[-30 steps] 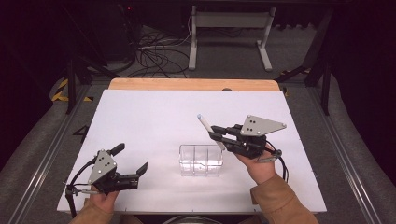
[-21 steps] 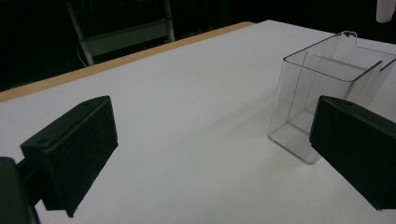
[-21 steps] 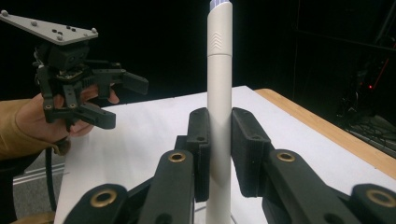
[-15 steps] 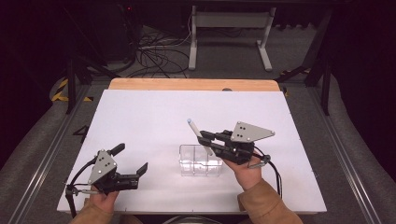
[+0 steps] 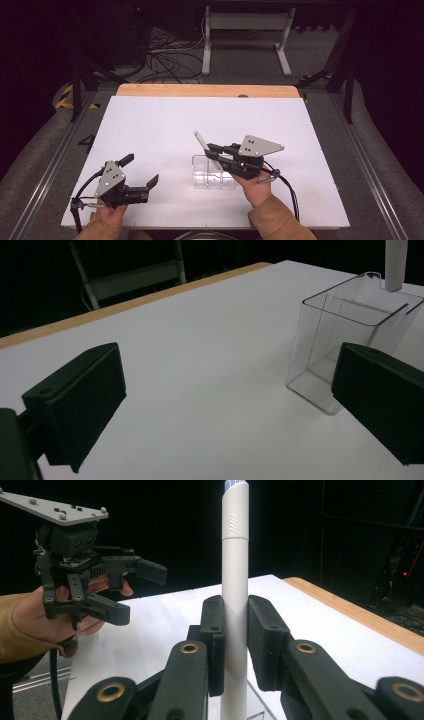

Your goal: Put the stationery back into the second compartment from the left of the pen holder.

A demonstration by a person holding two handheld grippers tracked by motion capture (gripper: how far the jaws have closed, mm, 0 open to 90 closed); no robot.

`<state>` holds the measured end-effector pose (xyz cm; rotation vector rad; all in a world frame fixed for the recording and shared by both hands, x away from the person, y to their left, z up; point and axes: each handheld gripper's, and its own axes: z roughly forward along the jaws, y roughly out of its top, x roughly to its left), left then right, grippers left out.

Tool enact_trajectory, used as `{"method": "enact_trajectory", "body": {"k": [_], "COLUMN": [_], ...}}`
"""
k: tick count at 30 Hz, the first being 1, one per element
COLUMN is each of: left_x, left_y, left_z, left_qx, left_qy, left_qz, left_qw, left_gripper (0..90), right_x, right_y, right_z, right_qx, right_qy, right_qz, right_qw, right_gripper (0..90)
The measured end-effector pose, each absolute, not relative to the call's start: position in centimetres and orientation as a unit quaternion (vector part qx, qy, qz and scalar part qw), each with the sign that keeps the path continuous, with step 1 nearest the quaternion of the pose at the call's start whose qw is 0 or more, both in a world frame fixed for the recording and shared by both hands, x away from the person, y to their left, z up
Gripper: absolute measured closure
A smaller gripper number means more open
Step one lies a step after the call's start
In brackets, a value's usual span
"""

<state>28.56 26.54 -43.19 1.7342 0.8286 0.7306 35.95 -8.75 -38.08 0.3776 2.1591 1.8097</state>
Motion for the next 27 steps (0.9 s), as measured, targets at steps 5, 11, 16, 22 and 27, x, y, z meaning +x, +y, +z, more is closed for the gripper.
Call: {"method": "enact_trajectory", "body": {"k": [5,11,16,22,27], "left_x": [28.6,28.6,28.6,28.6,28.6], "left_y": [26.6,26.6,26.6,26.6,26.6], "left_z": [-43.2,-43.2,-43.2,-43.2,-43.2], "left_qx": [0.721,0.722,0.722,0.722,0.722], "left_qy": [0.346,0.346,0.345,0.346,0.345], "left_qz": [0.304,0.303,0.303,0.303,0.303], "left_qw": [0.517,0.517,0.517,0.518,0.518], "left_gripper": [1.7,1.7,1.7,1.7,1.7], "right_x": [35.9,35.9,35.9,35.9,35.8], "right_y": [-8.7,-8.8,-8.7,-8.5,-8.6], "right_z": [-38.2,-38.9,-39.6,-40.3,-40.7], "right_qx": [0.135,0.146,0.152,0.158,0.163], "right_qy": [0.751,0.752,0.759,0.763,0.766], "right_qz": [0.629,0.627,0.617,0.611,0.606], "right_qw": [0.15,0.145,0.143,0.14,0.139], "right_gripper": [78.5,78.5,78.4,78.3,78.2]}}
